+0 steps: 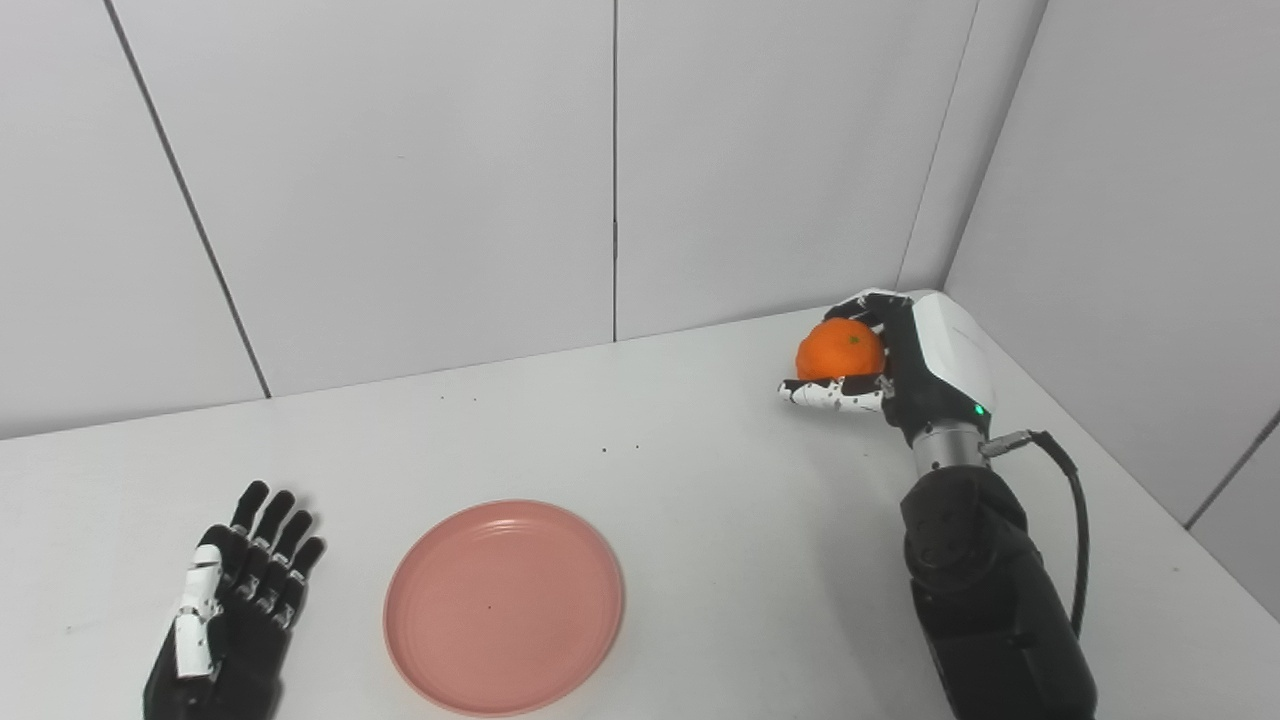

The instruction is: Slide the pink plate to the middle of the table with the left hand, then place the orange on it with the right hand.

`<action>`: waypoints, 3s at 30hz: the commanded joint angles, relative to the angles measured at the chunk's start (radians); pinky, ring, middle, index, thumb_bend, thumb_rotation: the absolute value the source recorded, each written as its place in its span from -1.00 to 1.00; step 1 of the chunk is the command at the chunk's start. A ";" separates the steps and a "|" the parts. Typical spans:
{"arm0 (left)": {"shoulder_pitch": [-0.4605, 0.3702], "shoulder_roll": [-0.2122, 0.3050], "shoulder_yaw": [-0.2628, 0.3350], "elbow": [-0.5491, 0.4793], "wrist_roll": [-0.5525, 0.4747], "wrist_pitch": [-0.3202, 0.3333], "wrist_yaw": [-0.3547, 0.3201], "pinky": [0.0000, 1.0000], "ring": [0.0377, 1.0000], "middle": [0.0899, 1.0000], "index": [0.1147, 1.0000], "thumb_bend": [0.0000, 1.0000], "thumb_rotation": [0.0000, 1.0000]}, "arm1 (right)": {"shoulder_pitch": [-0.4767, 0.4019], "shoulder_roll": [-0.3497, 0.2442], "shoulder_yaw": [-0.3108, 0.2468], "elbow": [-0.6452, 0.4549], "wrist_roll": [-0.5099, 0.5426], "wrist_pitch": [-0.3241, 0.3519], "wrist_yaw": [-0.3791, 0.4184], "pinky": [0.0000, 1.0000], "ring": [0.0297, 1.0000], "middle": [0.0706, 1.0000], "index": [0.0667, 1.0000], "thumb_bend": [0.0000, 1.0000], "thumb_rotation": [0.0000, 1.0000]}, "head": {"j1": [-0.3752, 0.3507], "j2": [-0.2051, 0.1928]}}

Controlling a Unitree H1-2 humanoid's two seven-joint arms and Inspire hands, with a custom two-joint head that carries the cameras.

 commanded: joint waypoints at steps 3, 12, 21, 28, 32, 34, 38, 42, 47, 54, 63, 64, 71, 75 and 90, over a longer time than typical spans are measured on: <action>0.034 -0.011 -0.018 0.015 0.019 0.037 0.018 1.00 1.00 1.00 1.00 -0.46 1.00 | -0.059 0.018 0.060 -0.052 -0.015 -0.014 0.001 -0.28 -0.17 -0.12 -0.10 0.04 -0.72 | 0.031 0.004; 0.052 -0.036 -0.042 0.022 0.063 -0.014 0.029 1.00 0.94 0.95 0.94 -0.39 1.00 | -0.095 0.092 0.182 -0.050 -0.039 -0.015 0.020 -0.32 -0.17 -0.09 -0.10 0.04 -0.73 | 0.151 0.012; 0.063 -0.078 -0.074 0.013 0.117 -0.037 0.062 0.98 0.92 0.93 0.91 -0.29 1.00 | -0.103 0.146 0.284 -0.012 -0.029 -0.085 0.002 -0.37 -0.21 -0.10 -0.10 0.03 -0.73 | 0.299 0.032; 0.078 -0.125 -0.101 -0.030 0.165 -0.017 0.117 0.92 0.88 0.89 0.86 -0.28 1.00 | -0.100 0.180 0.360 -0.001 -0.041 -0.084 0.018 -0.41 -0.26 -0.13 -0.10 0.04 -0.72 | 0.400 0.042; 0.078 -0.140 -0.112 -0.027 0.184 -0.029 0.125 0.93 0.90 0.90 0.88 -0.28 1.00 | -0.098 0.190 0.388 0.010 -0.025 -0.099 0.024 -0.43 -0.29 -0.14 -0.10 0.04 -0.72 | 0.458 0.050; 0.076 -0.146 -0.119 -0.021 0.198 -0.040 0.126 0.93 0.90 0.91 0.89 -0.27 1.00 | -0.090 0.200 0.405 0.027 -0.018 -0.124 0.010 -0.45 -0.31 -0.16 -0.10 0.04 -0.72 | 0.485 0.053; 0.074 -0.163 -0.127 -0.018 0.227 -0.047 0.142 0.88 0.86 0.88 0.86 -0.26 1.00 | -0.073 0.211 0.420 0.047 0.000 -0.159 -0.001 -0.46 -0.32 -0.16 -0.10 0.04 -0.73 | 0.533 0.056; 0.072 -0.176 -0.137 -0.016 0.251 -0.050 0.155 0.86 0.85 0.86 0.85 -0.24 1.00 | -0.057 0.214 0.446 0.062 0.000 -0.179 0.000 -0.48 -0.34 -0.18 -0.10 0.04 -0.73 | 0.566 0.060; 0.068 -0.192 -0.146 -0.020 0.271 -0.037 0.174 0.85 0.84 0.85 0.84 -0.23 1.00 | -0.043 0.216 0.461 0.072 0.004 -0.188 0.003 -0.49 -0.35 -0.19 -0.10 0.04 -0.73 | 0.605 0.064; 0.064 -0.206 -0.154 -0.015 0.282 -0.052 0.182 0.87 0.86 0.88 0.85 -0.26 1.00 | -0.034 0.208 0.479 0.105 0.007 -0.217 0.001 -0.45 -0.32 -0.16 -0.10 0.04 -0.73 | 0.637 0.071; 0.059 -0.224 -0.150 -0.009 0.281 -0.053 0.194 0.86 0.84 0.84 0.81 -0.27 1.00 | -0.024 0.200 0.486 0.161 0.017 -0.232 0.011 -0.51 -0.38 -0.19 -0.10 0.03 -0.73 | 0.653 0.073; 0.059 -0.226 -0.150 -0.009 0.285 -0.052 0.200 0.86 0.84 0.84 0.81 -0.27 1.00 | -0.024 0.198 0.489 0.167 0.015 -0.232 0.014 -0.52 -0.38 -0.20 -0.10 0.03 -0.73 | 0.654 0.073; 0.057 -0.234 -0.150 -0.011 0.299 -0.050 0.214 0.86 0.85 0.85 0.83 -0.26 1.00 | -0.026 0.189 0.508 0.197 0.003 -0.248 0.011 -0.56 -0.41 -0.24 -0.10 0.03 -0.74 | 0.652 0.078; 0.058 -0.232 -0.150 -0.012 0.302 -0.047 0.215 0.87 0.85 0.85 0.83 -0.26 1.00 | -0.027 0.180 0.526 0.209 -0.020 -0.252 0.008 -0.67 -0.53 -0.36 -0.10 0.04 -0.74 | 0.649 0.081; 0.057 -0.229 -0.152 -0.017 0.299 -0.041 0.209 0.88 0.89 0.88 0.86 -0.24 1.00 | -0.021 0.154 0.580 0.236 -0.051 -0.260 0.027 -0.73 -0.62 -0.46 -0.10 0.04 -0.74 | 0.641 0.087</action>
